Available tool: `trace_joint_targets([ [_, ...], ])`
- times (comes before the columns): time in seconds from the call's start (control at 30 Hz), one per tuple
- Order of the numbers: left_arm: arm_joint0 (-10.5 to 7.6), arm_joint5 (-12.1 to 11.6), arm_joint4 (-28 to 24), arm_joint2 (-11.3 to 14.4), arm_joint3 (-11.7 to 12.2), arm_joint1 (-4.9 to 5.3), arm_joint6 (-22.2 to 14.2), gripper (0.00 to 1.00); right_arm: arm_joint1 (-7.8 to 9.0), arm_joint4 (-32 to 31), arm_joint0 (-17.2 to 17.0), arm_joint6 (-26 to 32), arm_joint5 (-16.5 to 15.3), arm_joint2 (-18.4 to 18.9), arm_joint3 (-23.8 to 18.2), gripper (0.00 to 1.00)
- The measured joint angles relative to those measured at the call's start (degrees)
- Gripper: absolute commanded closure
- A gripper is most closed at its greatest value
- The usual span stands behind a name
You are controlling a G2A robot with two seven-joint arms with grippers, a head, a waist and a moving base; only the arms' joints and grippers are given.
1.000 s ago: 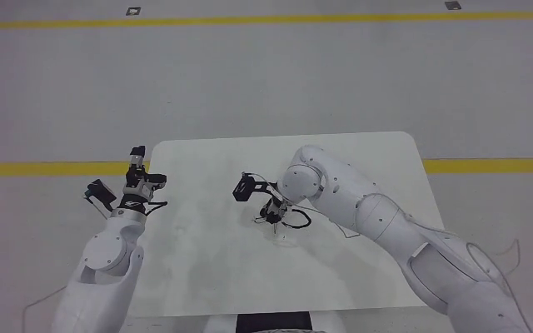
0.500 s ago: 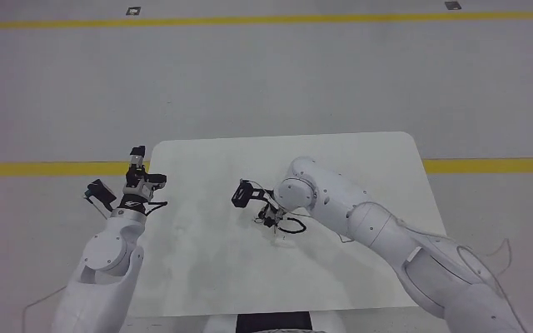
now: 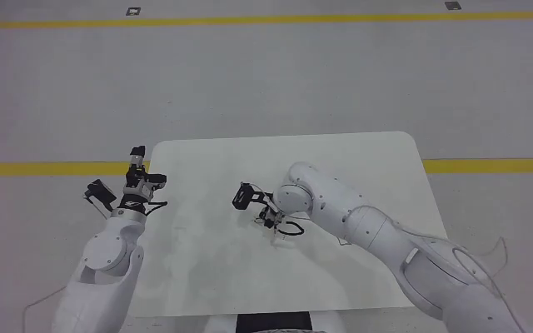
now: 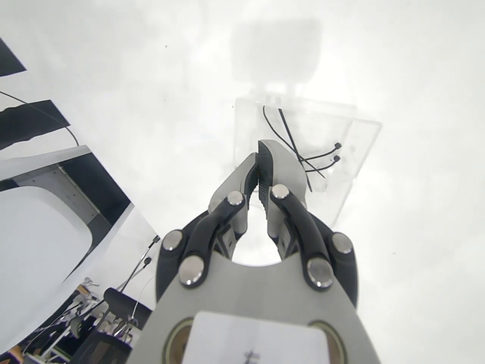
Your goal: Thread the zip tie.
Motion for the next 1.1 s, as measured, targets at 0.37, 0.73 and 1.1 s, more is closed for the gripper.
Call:
trace_joint_targets([
  [0.37,0.00,0.0,0.0,0.0,0.0,0.00,0.0,0.00,-2.07,-3.3,0.3,-2.8,0.0,-0.9,3.6,0.94],
  [0.73,0.00,0.0,0.0,0.0,0.0,0.00,0.0,0.00,-4.52,-4.0,0.9,-3.5,-0.9,-1.6,8.2,0.87],
  [1.1,0.00,0.0,0.0,0.0,0.0,0.00,0.0,0.00,-5.93,-5.0,0.8,-4.0,-0.9,-1.5,10.9,0.97],
])
